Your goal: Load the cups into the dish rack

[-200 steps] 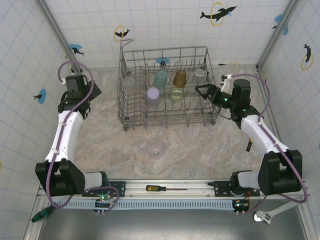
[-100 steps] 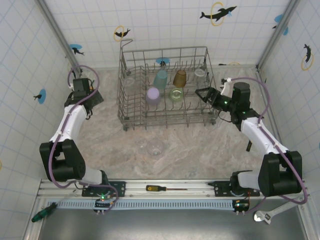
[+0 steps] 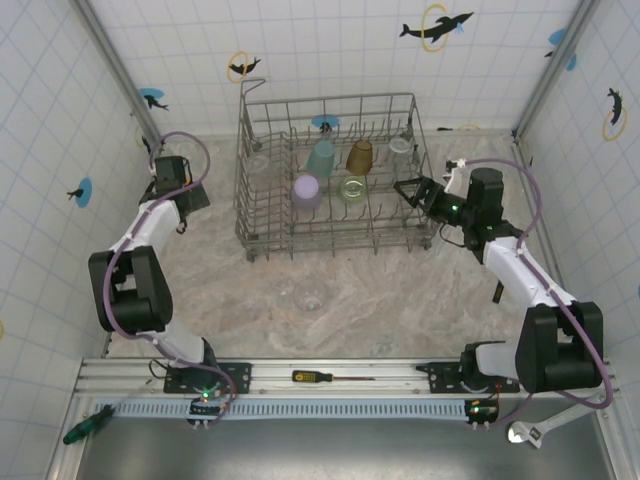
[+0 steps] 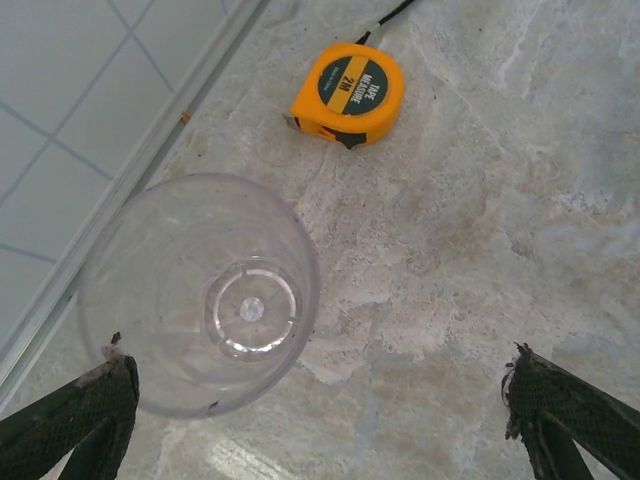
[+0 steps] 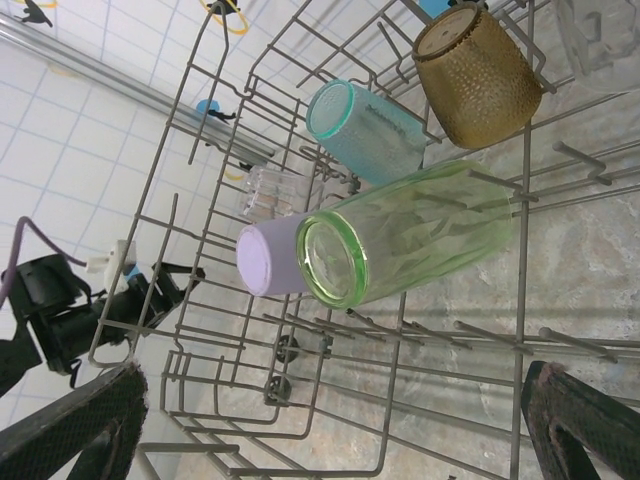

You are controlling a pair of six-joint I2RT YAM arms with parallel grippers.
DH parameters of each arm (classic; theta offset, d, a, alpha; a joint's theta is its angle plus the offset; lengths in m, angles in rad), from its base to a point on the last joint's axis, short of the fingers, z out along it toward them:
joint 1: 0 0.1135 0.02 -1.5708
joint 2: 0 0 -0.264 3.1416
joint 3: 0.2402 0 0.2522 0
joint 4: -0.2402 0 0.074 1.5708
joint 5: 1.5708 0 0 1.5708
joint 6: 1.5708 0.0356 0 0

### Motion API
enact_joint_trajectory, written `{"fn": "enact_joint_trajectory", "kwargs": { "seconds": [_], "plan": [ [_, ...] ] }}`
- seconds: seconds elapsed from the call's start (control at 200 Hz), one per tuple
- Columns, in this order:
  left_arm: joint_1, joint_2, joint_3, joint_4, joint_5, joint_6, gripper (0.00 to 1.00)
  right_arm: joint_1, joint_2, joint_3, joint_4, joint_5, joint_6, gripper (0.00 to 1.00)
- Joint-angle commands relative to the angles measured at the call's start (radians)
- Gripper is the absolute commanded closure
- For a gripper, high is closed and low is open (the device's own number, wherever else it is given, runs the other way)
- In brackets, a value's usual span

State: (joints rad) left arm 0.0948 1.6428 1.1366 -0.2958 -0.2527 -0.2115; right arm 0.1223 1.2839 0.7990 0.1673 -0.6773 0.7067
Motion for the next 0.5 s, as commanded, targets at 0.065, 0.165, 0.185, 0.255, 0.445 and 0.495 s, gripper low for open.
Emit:
{"fn": "enact_joint_trajectory", "kwargs": {
  "seconds": [0.065, 0.165, 0.185, 0.255, 0.445, 0.495],
  "plan": [
    [0.008, 0.057, 0.041, 0.053, -0.044, 0.034, 0.03, -0.007, -0.006, -0.011, 0.053, -0.021, 0.003, 0.0],
    [0.01, 0.089, 0.055, 0.06, -0.056, 0.031, 0.07, -0.008, -0.006, -0.011, 0.056, -0.018, 0.007, 0.0],
    [0.01, 0.095, 0.058, 0.06, -0.058, 0.029, 0.07, -0.009, -0.006, -0.011, 0.057, -0.018, 0.006, 0.0],
    [0.008, 0.119, 0.076, 0.051, -0.071, 0.021, 0.11, -0.009, -0.006, -0.009, 0.057, -0.017, 0.009, 0.0],
    [0.009, 0.146, 0.084, 0.057, -0.118, -0.005, 0.22, -0.009, -0.004, -0.002, 0.068, -0.016, 0.023, 0.0],
    [0.008, 0.153, 0.087, 0.059, -0.117, -0.007, 0.26, -0.008, -0.004, -0.002, 0.068, -0.015, 0.023, 0.0]
  ]
}}
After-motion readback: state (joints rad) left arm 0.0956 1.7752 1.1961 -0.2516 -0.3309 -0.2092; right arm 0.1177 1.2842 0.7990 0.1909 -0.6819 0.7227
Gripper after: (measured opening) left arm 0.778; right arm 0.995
